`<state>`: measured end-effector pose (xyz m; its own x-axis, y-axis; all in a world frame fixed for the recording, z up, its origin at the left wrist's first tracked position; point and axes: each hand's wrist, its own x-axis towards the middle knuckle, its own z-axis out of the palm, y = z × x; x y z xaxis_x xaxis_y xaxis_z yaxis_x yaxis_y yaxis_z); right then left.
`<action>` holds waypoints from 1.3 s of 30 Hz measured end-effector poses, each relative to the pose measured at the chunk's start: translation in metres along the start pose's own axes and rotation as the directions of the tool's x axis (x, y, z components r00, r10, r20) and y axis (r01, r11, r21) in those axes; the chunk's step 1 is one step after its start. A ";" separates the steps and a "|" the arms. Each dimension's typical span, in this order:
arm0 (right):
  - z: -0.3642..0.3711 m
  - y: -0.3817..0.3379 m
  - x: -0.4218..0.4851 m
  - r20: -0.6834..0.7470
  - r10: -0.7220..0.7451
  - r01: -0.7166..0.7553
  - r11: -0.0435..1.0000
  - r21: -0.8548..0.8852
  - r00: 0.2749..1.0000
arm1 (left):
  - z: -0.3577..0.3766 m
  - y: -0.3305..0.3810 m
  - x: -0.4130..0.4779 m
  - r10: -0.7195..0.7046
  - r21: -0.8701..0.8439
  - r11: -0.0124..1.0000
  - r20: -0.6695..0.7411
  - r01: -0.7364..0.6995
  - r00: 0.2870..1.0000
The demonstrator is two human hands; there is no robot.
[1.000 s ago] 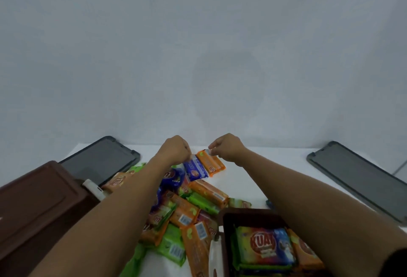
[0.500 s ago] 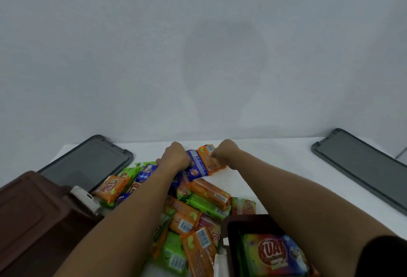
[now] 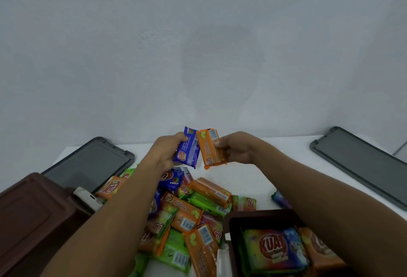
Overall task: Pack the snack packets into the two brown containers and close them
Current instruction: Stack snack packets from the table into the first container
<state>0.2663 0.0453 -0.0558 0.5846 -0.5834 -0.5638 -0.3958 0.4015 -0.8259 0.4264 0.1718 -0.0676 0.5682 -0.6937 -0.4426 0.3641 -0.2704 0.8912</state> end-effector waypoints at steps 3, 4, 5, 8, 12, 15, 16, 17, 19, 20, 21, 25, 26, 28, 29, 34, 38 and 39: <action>-0.004 -0.009 -0.028 0.045 -0.083 0.081 0.995 0.053 0.996 | 0.009 0.010 -0.025 0.009 -0.155 0.988 0.152 0.014 0.988; -0.003 -0.011 -0.039 0.046 -0.104 0.101 0.993 0.061 0.994 | 0.012 0.013 -0.033 0.020 -0.191 0.981 0.201 0.019 0.979; -0.004 -0.012 -0.051 0.050 -0.121 0.117 0.990 0.080 0.991 | 0.016 0.016 -0.042 0.031 -0.219 0.975 0.246 0.024 0.969; -0.005 -0.012 -0.089 0.059 -0.168 0.161 0.982 0.097 0.984 | 0.026 0.025 -0.074 0.025 -0.193 0.980 0.361 0.049 0.932; -0.018 -0.006 -0.147 0.111 -0.225 0.237 0.966 -0.103 0.968 | 0.034 0.030 -0.118 -0.020 -0.007 1.000 0.454 0.026 0.891; -0.035 0.009 -0.183 0.162 -0.254 0.293 0.911 -0.291 0.953 | 0.037 0.021 -0.147 -0.008 0.099 0.994 0.479 -0.045 0.878; -0.042 0.016 -0.195 0.160 -0.260 0.301 0.884 -0.358 0.952 | 0.040 0.016 -0.159 0.014 0.131 0.987 0.487 -0.088 0.873; -0.049 0.023 -0.206 0.144 -0.266 0.302 0.854 -0.424 0.953 | 0.043 0.012 -0.168 0.041 0.162 0.977 0.495 -0.138 0.868; -0.066 0.037 -0.228 0.136 -0.281 0.310 0.798 -0.517 0.950 | 0.052 0.003 -0.189 0.080 0.238 0.943 0.513 -0.232 0.855; -0.076 0.046 -0.238 0.165 -0.283 0.327 0.774 -0.542 0.945 | 0.058 -0.004 -0.199 0.083 0.280 0.924 0.521 -0.262 0.850; -0.085 0.055 -0.247 0.202 -0.283 0.348 0.748 -0.565 0.938 | 0.064 -0.012 -0.210 0.081 0.322 0.904 0.521 -0.283 0.850; -0.115 0.090 -0.273 0.259 -0.273 0.376 0.668 -0.642 0.927 | 0.087 -0.047 -0.247 0.082 0.431 0.832 0.527 -0.350 0.846; -0.121 0.098 -0.277 0.261 -0.273 0.377 0.653 -0.656 0.926 | 0.092 -0.055 -0.254 0.080 0.428 0.832 0.537 -0.353 0.840; -0.131 0.112 -0.282 0.275 -0.275 0.389 0.640 -0.663 0.921 | 0.099 -0.069 -0.263 0.088 0.425 0.831 0.535 -0.358 0.840; -0.136 0.117 -0.284 0.291 -0.276 0.401 0.636 -0.660 0.916 | 0.103 -0.075 -0.268 0.098 0.422 0.832 0.529 -0.361 0.843; -0.151 0.136 -0.292 0.327 -0.266 0.422 0.568 -0.707 0.907 | 0.118 -0.099 -0.292 0.140 0.508 0.761 0.479 -0.403 0.867; -0.155 0.152 -0.293 0.338 -0.238 0.412 0.482 -0.773 0.911 | 0.123 -0.111 -0.302 0.162 0.631 0.619 0.479 -0.467 0.863; -0.155 0.154 -0.293 0.346 -0.227 0.413 0.459 -0.786 0.911 | 0.124 -0.114 -0.302 0.161 0.672 0.568 0.475 -0.475 0.865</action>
<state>-0.0760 0.1686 -0.0186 0.8668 -0.3782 -0.3249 -0.4975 -0.6116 -0.6152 0.1222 0.3295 -0.0234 0.1995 -0.9608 -0.1924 -0.5586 -0.2728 0.7833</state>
